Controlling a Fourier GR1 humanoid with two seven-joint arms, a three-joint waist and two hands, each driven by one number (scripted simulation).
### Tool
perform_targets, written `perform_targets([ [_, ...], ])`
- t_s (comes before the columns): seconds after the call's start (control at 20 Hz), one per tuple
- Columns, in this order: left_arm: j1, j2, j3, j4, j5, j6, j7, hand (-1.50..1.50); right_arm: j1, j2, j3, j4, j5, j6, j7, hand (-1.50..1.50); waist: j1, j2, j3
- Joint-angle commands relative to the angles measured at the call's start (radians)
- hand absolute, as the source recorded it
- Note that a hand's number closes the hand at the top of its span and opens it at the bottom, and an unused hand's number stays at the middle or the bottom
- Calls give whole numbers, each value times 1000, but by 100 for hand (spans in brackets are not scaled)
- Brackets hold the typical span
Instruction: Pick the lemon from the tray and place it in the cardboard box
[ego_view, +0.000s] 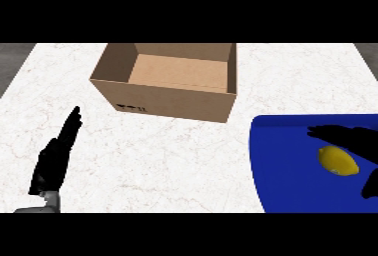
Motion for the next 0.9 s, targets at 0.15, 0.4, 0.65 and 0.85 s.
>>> perform_targets([
  [0.15, 22, 5, 39, -26, 5, -26, 0, 0, 52, -24, -35, -113, 29, 88, -8, -150, -5, -2, 0],
  [0.4, -2, -50, -4, 20, -36, -1, -17, 0, -32, 55, 4, 148, 105, -2, -88, 150, 4, 1, 0],
  [0.65, -45, -16, 42, 89, -26, -25, -64, 0, -49, 92, -58, 103, 112, -187, -82, 150, -1, 2, 0],
  [0.85, 0, -64, -21, -36, -50, -10, 25, 0, -185, 169, -57, 207, 155, -238, -49, 150, 22, 4, 2],
])
